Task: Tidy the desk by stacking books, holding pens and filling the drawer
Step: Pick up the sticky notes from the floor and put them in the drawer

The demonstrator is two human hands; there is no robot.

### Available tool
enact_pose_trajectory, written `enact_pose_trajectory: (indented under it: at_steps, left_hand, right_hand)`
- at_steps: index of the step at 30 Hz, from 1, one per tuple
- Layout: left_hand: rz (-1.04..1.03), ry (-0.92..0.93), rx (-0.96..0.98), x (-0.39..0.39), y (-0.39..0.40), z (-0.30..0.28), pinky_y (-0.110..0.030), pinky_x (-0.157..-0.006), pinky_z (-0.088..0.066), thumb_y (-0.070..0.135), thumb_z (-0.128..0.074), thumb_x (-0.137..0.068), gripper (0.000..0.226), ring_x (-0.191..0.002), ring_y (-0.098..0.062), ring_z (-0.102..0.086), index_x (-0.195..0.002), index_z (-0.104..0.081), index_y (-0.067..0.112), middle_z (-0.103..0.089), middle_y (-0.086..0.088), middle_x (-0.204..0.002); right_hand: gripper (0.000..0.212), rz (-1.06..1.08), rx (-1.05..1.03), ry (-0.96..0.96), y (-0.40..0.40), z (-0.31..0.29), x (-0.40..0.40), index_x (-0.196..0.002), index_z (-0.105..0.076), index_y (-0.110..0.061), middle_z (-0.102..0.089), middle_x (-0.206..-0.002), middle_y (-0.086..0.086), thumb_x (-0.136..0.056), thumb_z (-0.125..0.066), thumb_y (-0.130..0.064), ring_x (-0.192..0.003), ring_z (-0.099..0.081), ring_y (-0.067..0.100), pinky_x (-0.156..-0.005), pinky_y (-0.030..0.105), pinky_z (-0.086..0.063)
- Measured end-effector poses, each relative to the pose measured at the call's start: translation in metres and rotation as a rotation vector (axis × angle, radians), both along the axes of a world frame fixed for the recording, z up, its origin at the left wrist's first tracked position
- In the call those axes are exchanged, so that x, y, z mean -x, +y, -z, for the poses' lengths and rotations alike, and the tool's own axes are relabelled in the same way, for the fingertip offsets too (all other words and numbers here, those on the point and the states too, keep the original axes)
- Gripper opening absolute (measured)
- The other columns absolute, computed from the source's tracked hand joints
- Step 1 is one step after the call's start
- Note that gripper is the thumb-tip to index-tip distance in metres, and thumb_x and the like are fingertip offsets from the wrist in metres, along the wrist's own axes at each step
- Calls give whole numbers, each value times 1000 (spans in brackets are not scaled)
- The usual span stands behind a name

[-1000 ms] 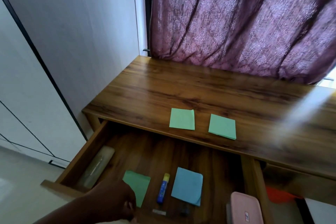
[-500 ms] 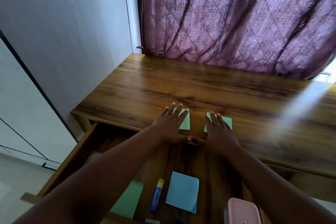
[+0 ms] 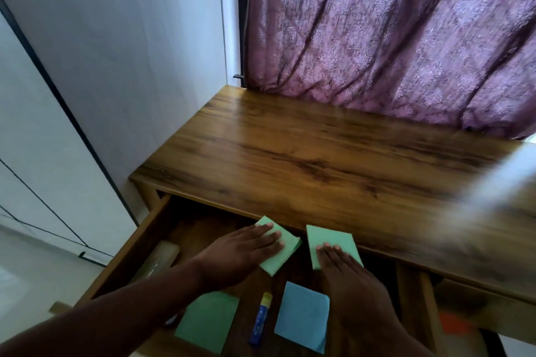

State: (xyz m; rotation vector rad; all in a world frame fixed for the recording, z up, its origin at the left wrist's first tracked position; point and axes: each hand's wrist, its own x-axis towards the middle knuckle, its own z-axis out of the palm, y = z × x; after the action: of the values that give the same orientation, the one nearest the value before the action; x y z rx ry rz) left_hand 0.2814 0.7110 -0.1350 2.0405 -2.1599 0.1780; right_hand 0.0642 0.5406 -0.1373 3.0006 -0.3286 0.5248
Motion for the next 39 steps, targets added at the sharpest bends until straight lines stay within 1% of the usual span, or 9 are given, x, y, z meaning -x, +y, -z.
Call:
enact_pose_trajectory:
  at_steps: [3, 6, 11, 16, 21, 28, 31, 35, 39]
  left_hand:
    - [14, -46, -20, -10, 48, 18, -29, -114, -29, 28, -31, -99, 47, -133, -15, -45, -146, -34, 22, -51, 2, -142]
    - [-97, -87, -212, -33, 72, 39, -21, -109, -31, 30, -36, -91, 71, -124, -8, -54, -153, -2, 21, -57, 8, -135]
    - [-248, 2, -340, -57, 47, 46, -28, -90, -52, 37, -37, -90, 49, -112, -23, -65, -129, -59, 17, -65, -8, -125]
    - [-443, 114, -617, -60, 15, 58, -37, -120, -13, 48, -40, -97, 68, -148, -26, -11, -153, -13, 19, -10, -8, -161]
    - [-485, 258, -631, -45, 27, 63, -39, -121, -1, 85, -20, -73, 107, -149, -26, 5, -153, 1, 18, 5, -8, -161]
    - [-360, 397, -630, 8, 85, -2, -33, -117, 9, 85, 2, -65, 108, -146, -14, 13, -153, 3, 22, 9, 4, -160]
    - [-332, 290, -678, 36, 123, -11, -29, -110, 20, 80, -4, -75, 95, -139, -10, 28, -150, 12, 24, 22, 11, -152]
    - [-340, 76, -579, 50, 138, 3, -49, -118, -10, 79, -16, -86, 92, -144, -29, -16, -148, -27, 13, -24, -7, -155]
    - [-359, 6, -504, 48, 140, 16, -46, -108, -20, 79, -23, -85, 92, -139, -31, -34, -142, -41, 10, -40, -11, -149]
  right_hand:
    - [65, -122, -44, 69, 44, 6, -13, -110, -71, -18, -72, -109, -4, -97, -7, -14, -96, -69, 8, -76, 25, -55]
    - [49, -159, -129, 218, 65, 17, -32, -103, -74, -26, -73, -101, -10, -87, -28, -21, -89, -69, 3, -70, 18, -54]
    - [52, -40, -147, 355, 51, 32, -87, -102, -74, -16, -74, -100, 4, -70, -32, -15, -89, -71, 15, -72, 29, -58]
    - [51, 70, -318, 551, 29, 63, -113, -147, -28, -16, -23, -156, 8, -98, -36, -23, -143, -23, 27, -114, 41, -27]
    - [64, 74, -548, 626, 31, 65, -92, -150, 1, -14, 5, -159, 8, -101, -27, -41, -146, 7, 24, -118, 34, -1]
    - [49, 8, -980, 455, 59, 4, -4, -134, -27, -57, -14, -141, -40, -86, -33, -65, -143, -6, 1, -112, 19, -9]
    - [45, -144, -716, 563, 64, 17, 37, -122, -7, -78, -5, -131, -59, -78, -6, -84, -140, -18, 4, -110, 23, -25]
    - [62, -171, -393, 443, 78, 43, 67, -150, 3, -24, 7, -159, -11, -97, -7, -54, -145, 2, 5, -118, 30, 4]
    - [69, -54, -232, 626, 85, 15, 67, -143, -36, -26, -42, -139, -15, -94, -2, -61, -143, -8, 7, -99, 38, -21]
